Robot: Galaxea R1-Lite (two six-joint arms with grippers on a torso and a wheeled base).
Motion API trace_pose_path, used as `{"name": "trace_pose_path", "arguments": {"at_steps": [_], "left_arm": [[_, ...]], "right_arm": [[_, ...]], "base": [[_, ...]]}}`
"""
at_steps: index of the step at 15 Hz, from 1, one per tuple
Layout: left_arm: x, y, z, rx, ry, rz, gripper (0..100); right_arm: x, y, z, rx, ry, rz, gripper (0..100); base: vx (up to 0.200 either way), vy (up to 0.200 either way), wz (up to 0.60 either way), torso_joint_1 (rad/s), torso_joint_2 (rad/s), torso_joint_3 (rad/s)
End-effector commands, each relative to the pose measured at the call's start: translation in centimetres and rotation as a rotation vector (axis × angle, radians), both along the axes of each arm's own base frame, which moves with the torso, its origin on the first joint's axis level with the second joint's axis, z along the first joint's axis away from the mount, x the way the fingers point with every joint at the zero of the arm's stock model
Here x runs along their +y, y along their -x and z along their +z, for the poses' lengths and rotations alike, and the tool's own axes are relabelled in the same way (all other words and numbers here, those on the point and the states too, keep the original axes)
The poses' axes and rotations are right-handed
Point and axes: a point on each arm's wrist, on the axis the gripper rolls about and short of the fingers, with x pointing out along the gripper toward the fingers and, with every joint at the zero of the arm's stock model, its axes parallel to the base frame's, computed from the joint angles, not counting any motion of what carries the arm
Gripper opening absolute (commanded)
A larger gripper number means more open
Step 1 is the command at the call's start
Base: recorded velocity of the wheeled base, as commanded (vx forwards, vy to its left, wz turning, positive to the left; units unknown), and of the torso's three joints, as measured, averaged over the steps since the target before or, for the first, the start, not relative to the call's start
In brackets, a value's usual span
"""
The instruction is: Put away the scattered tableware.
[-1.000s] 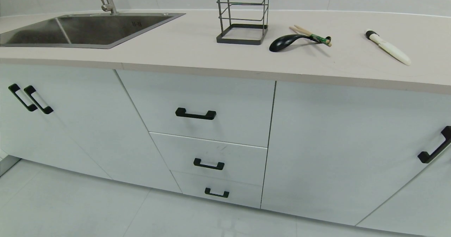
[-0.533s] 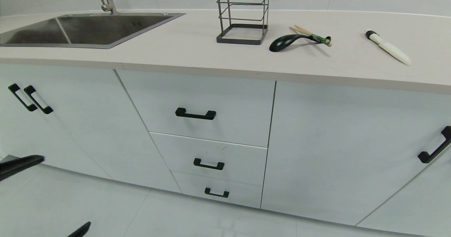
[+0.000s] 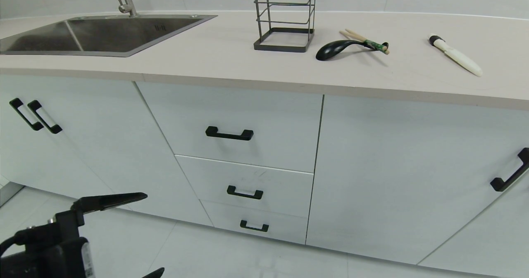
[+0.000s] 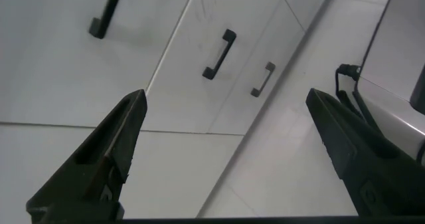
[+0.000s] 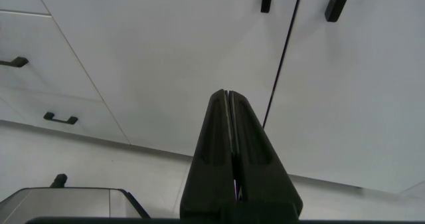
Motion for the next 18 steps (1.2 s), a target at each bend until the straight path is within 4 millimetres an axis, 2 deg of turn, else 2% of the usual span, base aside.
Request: {"name": "trace_pose_path", "arguments": {"at_steps": [1, 3, 8, 11, 16, 18], "left_arm": [[-0.3, -0.8, -0.7, 0.049, -0.017, -0.002, 100], [-0.8, -1.9, -1.4, 0.094, -0.058, -0.001, 100], [-4.3, -4.9, -4.6, 0.196, -0.216, -0.111, 100], [-5.3, -6.7, -6.0, 0.208, -0.233, -0.108, 100], [-5.8, -7.9, -7.4, 0.226, -0.278, -0.084, 100], [-6.5, -9.4, -8.3, 0.2, -0.277, -0.06, 100]], "right_arm": [[0.0, 0.0, 0.0, 0.001, 0.0, 0.002, 0], [0.0, 0.0, 0.0, 0.002, 0.0, 0.0, 0], [0.0, 0.0, 0.0, 0.002, 0.001, 0.0, 0], [0.0, 0.0, 0.0, 0.002, 0.0, 0.0, 0], [0.0, 0.0, 0.0, 0.001, 0.0, 0.0, 0], [0.0, 0.0, 0.0, 0.002, 0.0, 0.0, 0]], "base": [[0.0, 0.0, 0.0, 0.0, 0.0, 0.0], [0.0, 0.0, 0.0, 0.0, 0.0, 0.0], [0.0, 0.0, 0.0, 0.0, 0.0, 0.0], [0.0, 0.0, 0.0, 0.0, 0.0, 0.0], [0.0, 0.0, 0.0, 0.0, 0.0, 0.0], [0.0, 0.0, 0.0, 0.0, 0.0, 0.0]]}}
